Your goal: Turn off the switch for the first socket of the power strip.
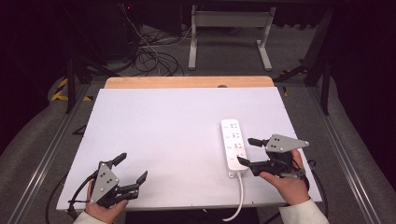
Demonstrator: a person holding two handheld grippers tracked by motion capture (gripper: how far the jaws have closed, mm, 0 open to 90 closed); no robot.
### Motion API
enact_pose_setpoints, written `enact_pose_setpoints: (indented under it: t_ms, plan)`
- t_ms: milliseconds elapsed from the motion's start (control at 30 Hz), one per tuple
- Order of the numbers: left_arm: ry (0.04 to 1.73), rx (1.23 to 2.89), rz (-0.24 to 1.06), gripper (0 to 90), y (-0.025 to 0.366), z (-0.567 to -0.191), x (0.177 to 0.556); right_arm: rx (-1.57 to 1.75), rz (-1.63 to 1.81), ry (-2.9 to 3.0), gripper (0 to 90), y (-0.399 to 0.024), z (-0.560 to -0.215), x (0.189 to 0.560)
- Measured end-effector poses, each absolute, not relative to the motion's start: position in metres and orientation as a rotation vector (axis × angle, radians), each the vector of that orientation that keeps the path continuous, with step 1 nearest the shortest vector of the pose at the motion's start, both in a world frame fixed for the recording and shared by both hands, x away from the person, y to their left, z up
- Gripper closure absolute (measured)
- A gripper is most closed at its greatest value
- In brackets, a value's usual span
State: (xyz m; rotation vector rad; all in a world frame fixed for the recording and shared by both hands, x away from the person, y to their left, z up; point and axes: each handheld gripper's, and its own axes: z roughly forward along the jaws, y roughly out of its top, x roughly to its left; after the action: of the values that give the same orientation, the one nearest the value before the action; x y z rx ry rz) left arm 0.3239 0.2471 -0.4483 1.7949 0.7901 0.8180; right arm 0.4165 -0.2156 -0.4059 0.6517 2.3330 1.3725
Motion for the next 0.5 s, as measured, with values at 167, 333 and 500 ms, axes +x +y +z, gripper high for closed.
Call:
enact_pose_setpoints:
  t_ms: [167,333,500]
  plan:
    - [0.788,1.797,0.818,14.6,0.247,-0.448,0.324,0.629,1.327,2.374,37.4,-0.214,-0.404,0.416]
    - [0.788,1.799,0.815,14.7,0.246,-0.448,0.324,0.681,1.317,2.478,52.2,-0.21,-0.401,0.419]
    - [0.788,1.8,0.814,14.7,0.246,-0.448,0.324,0.668,1.248,2.526,61.1,-0.205,-0.396,0.422]
